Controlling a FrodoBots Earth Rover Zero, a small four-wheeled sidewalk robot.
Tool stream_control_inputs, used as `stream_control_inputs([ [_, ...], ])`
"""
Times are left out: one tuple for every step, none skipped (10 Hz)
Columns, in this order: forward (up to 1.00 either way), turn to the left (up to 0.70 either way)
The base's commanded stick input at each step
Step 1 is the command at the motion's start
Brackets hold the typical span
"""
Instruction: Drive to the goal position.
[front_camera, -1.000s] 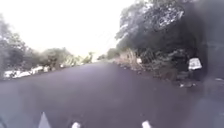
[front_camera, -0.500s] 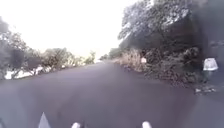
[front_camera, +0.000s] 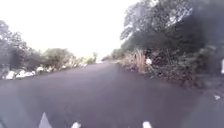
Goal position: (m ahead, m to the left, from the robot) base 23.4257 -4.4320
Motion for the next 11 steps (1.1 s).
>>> stream_control_inputs([
  [0.85, 0.00],
  [0.85, 0.00],
  [0.85, 0.00],
  [0.85, 0.00],
  [0.85, 0.00],
  [0.85, 0.00],
  [0.85, -0.34],
  [0.85, -0.34],
  [0.85, -0.34],
  [0.85, -0.34],
  [0.85, -0.34],
])
